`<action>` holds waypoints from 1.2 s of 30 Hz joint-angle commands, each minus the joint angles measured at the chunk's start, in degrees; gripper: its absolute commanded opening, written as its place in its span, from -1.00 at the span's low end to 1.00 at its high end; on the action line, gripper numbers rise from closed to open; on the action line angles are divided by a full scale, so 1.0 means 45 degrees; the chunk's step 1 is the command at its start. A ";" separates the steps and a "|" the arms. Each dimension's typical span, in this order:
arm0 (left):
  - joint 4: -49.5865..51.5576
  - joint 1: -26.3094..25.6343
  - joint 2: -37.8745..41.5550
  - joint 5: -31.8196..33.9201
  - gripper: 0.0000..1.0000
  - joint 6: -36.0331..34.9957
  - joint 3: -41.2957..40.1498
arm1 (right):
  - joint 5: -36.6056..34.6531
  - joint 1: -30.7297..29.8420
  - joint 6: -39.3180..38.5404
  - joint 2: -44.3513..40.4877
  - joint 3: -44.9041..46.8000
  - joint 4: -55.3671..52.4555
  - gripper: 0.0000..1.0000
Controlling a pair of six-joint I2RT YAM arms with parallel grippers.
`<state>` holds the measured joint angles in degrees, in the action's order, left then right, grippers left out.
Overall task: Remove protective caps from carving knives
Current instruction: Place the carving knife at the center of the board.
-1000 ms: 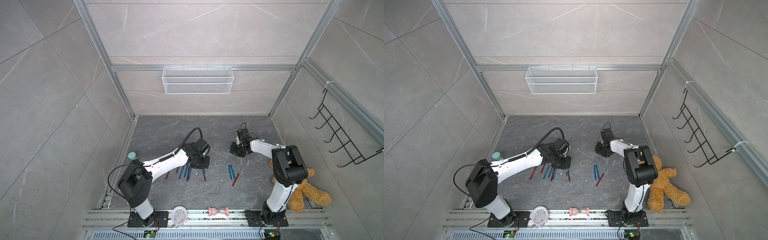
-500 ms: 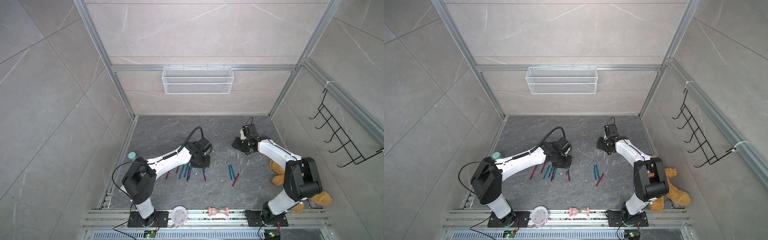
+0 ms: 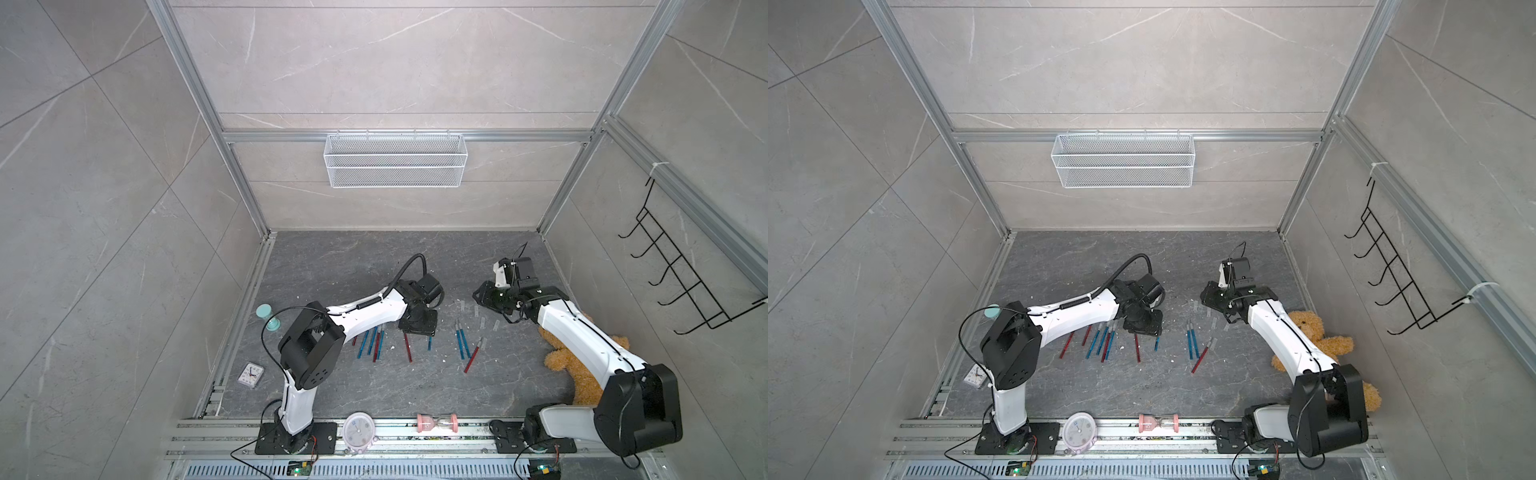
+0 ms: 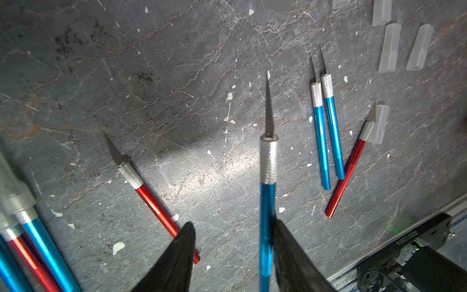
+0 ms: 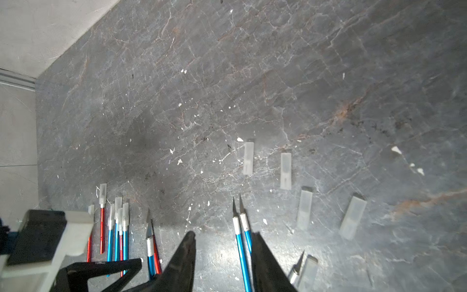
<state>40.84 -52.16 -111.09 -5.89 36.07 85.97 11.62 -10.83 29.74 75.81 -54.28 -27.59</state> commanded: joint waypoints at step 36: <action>0.1504 -0.0313 0.0169 0.1385 0.94 0.0261 0.0875 | 0.0746 0.0062 -0.0205 -0.1445 0.1798 -0.0020 -0.20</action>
<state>45.25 -53.39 -112.75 -1.15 36.71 88.55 14.22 -10.79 29.74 70.59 -46.68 -28.08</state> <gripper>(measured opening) 0.968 0.396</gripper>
